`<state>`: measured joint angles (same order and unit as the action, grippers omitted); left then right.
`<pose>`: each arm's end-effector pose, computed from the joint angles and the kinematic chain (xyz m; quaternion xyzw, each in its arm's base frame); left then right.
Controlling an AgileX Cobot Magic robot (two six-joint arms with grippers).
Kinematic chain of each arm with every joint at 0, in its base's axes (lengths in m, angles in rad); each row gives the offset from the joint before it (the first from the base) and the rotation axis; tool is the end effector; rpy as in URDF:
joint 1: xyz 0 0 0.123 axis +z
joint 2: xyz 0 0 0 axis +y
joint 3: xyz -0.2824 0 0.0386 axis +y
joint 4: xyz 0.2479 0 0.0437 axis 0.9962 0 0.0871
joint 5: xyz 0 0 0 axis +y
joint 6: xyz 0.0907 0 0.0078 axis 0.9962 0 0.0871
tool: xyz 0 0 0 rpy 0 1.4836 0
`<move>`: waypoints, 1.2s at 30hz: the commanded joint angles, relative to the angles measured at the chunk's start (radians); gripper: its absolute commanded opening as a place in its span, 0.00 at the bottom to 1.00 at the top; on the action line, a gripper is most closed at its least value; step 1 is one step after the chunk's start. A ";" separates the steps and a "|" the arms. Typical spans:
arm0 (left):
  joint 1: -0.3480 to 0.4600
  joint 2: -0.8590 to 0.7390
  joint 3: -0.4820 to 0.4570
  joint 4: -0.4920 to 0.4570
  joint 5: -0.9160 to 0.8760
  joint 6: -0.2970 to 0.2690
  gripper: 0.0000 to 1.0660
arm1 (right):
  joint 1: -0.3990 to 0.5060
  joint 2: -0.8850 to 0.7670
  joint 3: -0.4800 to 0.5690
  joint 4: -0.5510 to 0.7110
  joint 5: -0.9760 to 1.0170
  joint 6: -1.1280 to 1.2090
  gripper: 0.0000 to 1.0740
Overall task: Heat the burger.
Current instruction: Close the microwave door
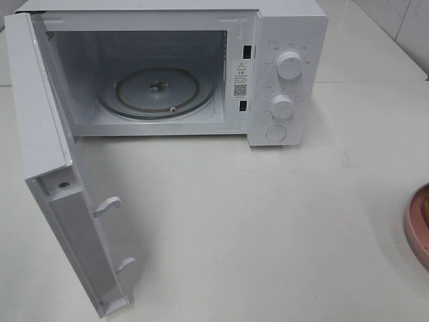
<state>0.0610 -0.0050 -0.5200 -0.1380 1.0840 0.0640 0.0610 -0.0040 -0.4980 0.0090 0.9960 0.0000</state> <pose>-0.0087 -0.0116 0.2814 0.0056 0.8508 -0.0361 0.5243 -0.0027 0.0005 0.2819 -0.0255 0.8350 0.0213 0.5493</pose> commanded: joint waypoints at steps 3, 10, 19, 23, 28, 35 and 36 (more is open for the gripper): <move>0.002 -0.017 0.001 -0.004 -0.011 -0.006 0.94 | -0.006 -0.026 0.001 0.000 -0.001 -0.006 0.71; 0.002 -0.017 0.001 -0.004 -0.011 -0.006 0.94 | -0.006 -0.026 0.001 0.000 -0.001 -0.006 0.71; 0.002 -0.017 0.001 -0.004 -0.011 -0.006 0.94 | -0.006 -0.026 0.001 0.000 -0.001 -0.006 0.71; 0.002 -0.017 0.001 -0.012 -0.011 -0.006 0.94 | -0.006 -0.026 0.001 0.000 -0.001 -0.006 0.71; 0.002 -0.017 0.001 -0.012 -0.011 -0.006 0.94 | -0.006 -0.026 0.001 0.000 -0.001 -0.006 0.71; 0.002 -0.009 -0.006 -0.013 -0.016 -0.006 0.91 | -0.006 -0.026 0.001 0.000 -0.001 -0.006 0.71; 0.002 -0.009 -0.006 -0.013 -0.016 -0.006 0.91 | -0.006 -0.026 0.001 0.000 -0.001 -0.006 0.71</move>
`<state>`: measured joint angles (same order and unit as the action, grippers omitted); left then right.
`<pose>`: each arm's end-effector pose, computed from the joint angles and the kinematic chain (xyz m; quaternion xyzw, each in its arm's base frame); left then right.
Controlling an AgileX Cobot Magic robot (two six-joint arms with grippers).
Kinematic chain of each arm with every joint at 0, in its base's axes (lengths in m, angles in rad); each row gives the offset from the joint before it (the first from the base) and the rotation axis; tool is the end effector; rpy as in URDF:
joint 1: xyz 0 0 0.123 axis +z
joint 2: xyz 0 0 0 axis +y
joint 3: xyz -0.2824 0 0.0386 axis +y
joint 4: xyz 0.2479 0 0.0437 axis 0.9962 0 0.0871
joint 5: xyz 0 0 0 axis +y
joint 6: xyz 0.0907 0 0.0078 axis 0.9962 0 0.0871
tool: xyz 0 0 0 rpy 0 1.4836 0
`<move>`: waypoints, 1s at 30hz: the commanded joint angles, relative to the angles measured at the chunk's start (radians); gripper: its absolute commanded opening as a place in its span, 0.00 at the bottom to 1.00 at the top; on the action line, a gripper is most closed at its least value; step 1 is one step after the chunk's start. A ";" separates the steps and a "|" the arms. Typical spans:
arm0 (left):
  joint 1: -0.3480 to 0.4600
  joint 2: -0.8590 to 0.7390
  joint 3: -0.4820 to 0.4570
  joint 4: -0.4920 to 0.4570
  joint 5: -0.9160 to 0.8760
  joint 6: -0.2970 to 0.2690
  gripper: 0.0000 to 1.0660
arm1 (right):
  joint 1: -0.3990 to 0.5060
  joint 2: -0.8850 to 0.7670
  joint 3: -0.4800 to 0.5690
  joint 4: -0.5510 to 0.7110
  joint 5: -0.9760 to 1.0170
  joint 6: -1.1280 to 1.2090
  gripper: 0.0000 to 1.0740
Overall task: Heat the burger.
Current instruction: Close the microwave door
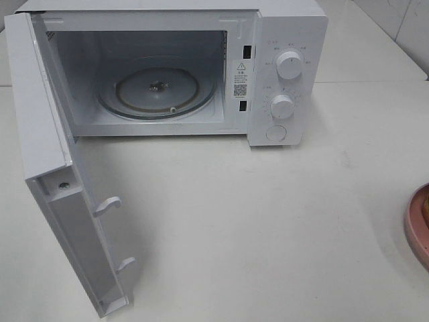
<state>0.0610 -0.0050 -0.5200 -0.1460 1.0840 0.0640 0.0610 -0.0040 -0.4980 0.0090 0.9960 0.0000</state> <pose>-0.0087 -0.0123 0.2815 0.0058 0.8505 -0.0401 0.5244 -0.0027 0.0005 0.2819 -0.0255 0.8350 0.0213 0.5493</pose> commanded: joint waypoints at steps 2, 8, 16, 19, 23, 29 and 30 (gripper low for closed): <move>0.002 0.025 -0.026 -0.009 -0.039 -0.006 0.86 | -0.006 -0.026 0.001 0.000 -0.001 -0.006 0.71; 0.002 0.129 -0.037 -0.006 -0.110 -0.006 0.68 | -0.006 -0.026 0.001 0.000 -0.001 -0.006 0.71; 0.002 0.304 -0.019 0.035 -0.162 -0.002 0.21 | -0.006 -0.026 0.001 0.000 -0.001 -0.006 0.71; 0.002 0.346 -0.006 0.035 -0.205 -0.002 0.05 | -0.006 -0.026 0.001 0.000 -0.001 -0.006 0.71; 0.002 0.425 0.054 0.021 -0.404 0.030 0.00 | -0.006 -0.026 0.001 0.000 -0.001 -0.006 0.71; 0.000 0.488 0.153 -0.036 -0.696 0.114 0.00 | -0.006 -0.026 0.001 0.000 -0.001 -0.006 0.71; 0.000 0.488 0.153 -0.036 -0.696 0.114 0.00 | -0.006 -0.026 0.001 0.000 -0.001 -0.006 0.71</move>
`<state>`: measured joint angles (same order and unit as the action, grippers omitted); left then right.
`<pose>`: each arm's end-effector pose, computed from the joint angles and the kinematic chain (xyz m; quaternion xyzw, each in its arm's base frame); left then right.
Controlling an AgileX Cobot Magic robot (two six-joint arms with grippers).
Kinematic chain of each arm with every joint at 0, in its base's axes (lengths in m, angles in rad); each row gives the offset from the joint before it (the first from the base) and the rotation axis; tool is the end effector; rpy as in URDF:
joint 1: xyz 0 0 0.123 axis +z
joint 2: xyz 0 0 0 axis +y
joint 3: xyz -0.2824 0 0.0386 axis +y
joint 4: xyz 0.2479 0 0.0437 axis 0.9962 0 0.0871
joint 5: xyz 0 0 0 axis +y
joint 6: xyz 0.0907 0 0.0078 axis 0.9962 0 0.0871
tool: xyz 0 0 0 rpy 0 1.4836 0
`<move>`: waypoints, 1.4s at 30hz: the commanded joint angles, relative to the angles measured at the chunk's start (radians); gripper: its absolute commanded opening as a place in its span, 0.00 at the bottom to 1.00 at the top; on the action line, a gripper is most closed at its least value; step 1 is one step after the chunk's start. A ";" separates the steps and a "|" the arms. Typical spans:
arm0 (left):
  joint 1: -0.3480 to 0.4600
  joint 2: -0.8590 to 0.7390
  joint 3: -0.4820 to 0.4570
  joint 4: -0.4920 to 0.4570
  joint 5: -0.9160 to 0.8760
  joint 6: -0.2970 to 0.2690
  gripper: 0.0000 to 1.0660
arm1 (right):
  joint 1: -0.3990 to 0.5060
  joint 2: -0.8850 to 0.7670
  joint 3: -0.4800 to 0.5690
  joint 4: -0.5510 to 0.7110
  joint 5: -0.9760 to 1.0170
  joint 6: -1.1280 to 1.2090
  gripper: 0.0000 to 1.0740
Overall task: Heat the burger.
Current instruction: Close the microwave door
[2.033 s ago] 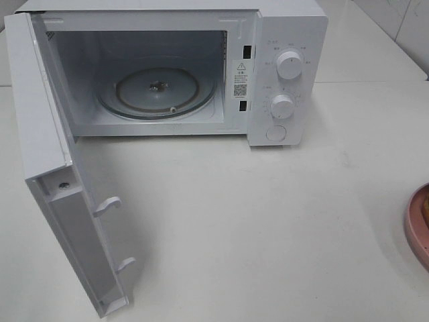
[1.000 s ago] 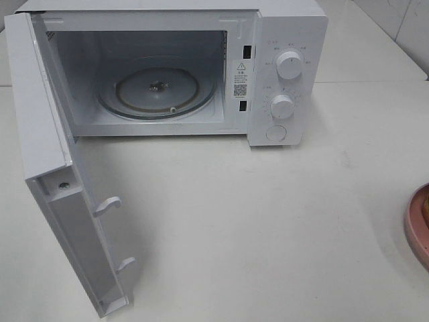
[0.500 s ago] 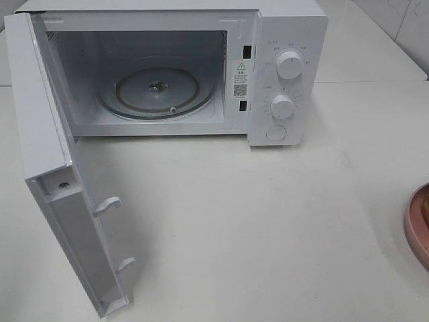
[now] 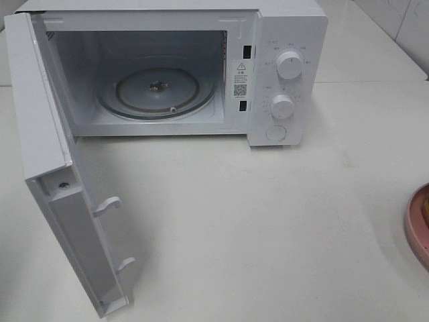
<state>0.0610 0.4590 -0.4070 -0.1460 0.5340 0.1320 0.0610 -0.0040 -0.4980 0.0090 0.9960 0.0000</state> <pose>0.0939 -0.0010 0.2703 -0.0046 0.8582 -0.0146 0.5131 -0.0027 0.0005 0.2819 -0.0255 0.8350 0.0213 0.5493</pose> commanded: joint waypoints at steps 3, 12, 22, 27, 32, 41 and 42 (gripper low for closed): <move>-0.002 0.056 0.082 -0.087 -0.293 0.117 0.00 | -0.006 -0.026 0.001 0.000 -0.001 -0.006 0.71; -0.002 0.219 0.161 -0.153 -0.642 0.184 0.00 | -0.006 -0.026 0.001 0.000 -0.001 -0.006 0.71; -0.179 0.463 0.161 0.035 -0.894 0.177 0.00 | -0.006 -0.026 0.001 0.000 -0.001 -0.006 0.71; -0.245 0.600 0.161 0.083 -1.005 0.112 0.00 | -0.006 -0.026 0.001 0.000 -0.001 -0.006 0.71; -0.252 0.734 0.158 0.296 -1.107 -0.076 0.00 | -0.006 -0.026 0.001 0.000 -0.001 -0.006 0.71; -0.252 0.882 0.157 0.447 -1.316 -0.215 0.00 | -0.006 -0.026 0.001 0.000 -0.001 -0.006 0.71; -0.254 0.912 0.155 0.446 -1.361 -0.235 0.00 | -0.006 -0.026 0.001 0.000 -0.001 -0.006 0.71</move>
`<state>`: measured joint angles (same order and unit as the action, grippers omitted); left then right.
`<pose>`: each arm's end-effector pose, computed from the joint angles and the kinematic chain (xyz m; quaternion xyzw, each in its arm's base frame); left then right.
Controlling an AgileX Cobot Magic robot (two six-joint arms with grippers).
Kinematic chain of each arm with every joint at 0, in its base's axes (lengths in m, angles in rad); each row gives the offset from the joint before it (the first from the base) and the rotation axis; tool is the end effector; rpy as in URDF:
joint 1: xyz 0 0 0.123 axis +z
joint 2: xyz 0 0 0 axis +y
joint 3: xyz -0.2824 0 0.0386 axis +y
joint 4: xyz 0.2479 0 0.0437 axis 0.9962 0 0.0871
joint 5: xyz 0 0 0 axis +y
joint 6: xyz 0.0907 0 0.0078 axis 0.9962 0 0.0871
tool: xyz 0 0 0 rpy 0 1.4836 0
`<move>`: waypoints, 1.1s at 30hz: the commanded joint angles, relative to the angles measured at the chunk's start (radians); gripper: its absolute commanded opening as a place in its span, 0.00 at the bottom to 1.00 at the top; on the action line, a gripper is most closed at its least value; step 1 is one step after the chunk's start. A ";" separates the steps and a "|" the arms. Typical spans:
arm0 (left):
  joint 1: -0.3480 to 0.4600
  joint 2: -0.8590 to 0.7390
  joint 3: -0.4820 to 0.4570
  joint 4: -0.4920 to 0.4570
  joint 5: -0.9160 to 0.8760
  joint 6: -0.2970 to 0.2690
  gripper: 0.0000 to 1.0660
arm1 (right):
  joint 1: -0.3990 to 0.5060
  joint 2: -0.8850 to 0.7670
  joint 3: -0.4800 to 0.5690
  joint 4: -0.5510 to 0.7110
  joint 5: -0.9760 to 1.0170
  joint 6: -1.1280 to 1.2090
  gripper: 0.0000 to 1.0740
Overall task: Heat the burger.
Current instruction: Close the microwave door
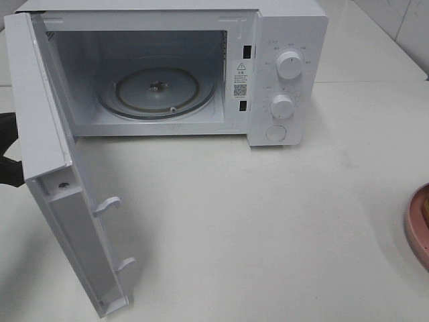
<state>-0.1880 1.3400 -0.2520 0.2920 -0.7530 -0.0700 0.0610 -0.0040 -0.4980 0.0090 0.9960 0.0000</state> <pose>0.2057 -0.0573 0.1836 0.1907 0.7708 -0.0914 0.6010 -0.0027 0.0005 0.2819 -0.0255 0.8350 0.0213 0.5493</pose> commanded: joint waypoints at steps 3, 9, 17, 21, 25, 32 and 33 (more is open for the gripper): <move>-0.016 0.058 -0.004 0.003 -0.108 -0.053 0.00 | -0.006 -0.026 0.001 0.000 -0.001 -0.006 0.71; -0.105 0.139 -0.073 -0.045 -0.122 -0.047 0.00 | -0.006 -0.026 0.001 0.000 -0.001 -0.006 0.71; -0.235 0.235 -0.199 -0.158 -0.122 -0.027 0.00 | -0.006 -0.026 0.001 0.000 -0.001 -0.006 0.71; -0.275 0.274 -0.246 -0.207 -0.121 -0.002 0.00 | -0.006 -0.026 0.001 0.000 -0.001 -0.006 0.71; -0.329 0.327 -0.315 -0.267 -0.118 0.006 0.00 | -0.006 -0.026 0.001 0.000 -0.001 -0.006 0.71; -0.375 0.388 -0.398 -0.370 -0.105 0.006 0.00 | -0.006 -0.026 0.001 0.000 -0.001 -0.006 0.71; -0.391 0.407 -0.426 -0.413 -0.096 0.020 0.00 | -0.006 -0.026 0.001 0.000 -0.001 -0.006 0.71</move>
<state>-0.5640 1.7390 -0.6510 -0.0760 -0.8520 -0.0600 0.0610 -0.0040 -0.4980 0.0090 0.9960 0.0000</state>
